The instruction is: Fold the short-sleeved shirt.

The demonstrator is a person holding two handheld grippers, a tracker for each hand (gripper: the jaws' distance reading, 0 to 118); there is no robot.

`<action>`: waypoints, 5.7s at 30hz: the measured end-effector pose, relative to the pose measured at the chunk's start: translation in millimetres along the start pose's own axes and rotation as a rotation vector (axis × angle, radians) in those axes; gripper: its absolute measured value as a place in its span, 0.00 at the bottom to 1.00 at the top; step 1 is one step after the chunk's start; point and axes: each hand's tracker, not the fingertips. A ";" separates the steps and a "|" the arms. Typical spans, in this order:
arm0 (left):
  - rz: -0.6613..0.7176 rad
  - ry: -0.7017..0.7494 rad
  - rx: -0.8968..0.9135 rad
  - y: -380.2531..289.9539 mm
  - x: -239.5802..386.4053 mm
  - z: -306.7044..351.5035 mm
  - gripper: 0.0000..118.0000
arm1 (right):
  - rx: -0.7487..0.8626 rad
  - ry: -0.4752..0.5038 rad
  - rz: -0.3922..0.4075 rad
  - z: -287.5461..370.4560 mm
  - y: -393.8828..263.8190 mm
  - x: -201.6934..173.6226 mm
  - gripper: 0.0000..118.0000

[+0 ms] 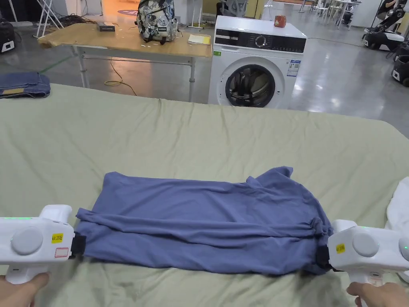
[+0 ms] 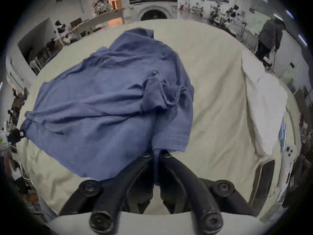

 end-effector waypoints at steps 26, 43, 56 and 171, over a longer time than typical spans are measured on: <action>0.006 0.021 -0.041 -118.2 -37.4 60.1 0.00 | -0.050 -0.057 0.090 76.6 -144.6 -8.7 0.03; -0.006 0.048 0.093 -80.7 -12.7 94.7 0.41 | 0.192 -0.198 0.057 126.1 -108.8 -16.5 0.49; -0.105 0.019 0.408 -50.8 62.0 103.9 0.00 | 0.601 0.006 0.078 138.3 -74.9 -131.6 0.00; -0.053 -0.044 -0.142 -82.1 -43.6 52.0 0.00 | 0.001 -0.020 0.051 102.5 -133.5 -0.8 0.00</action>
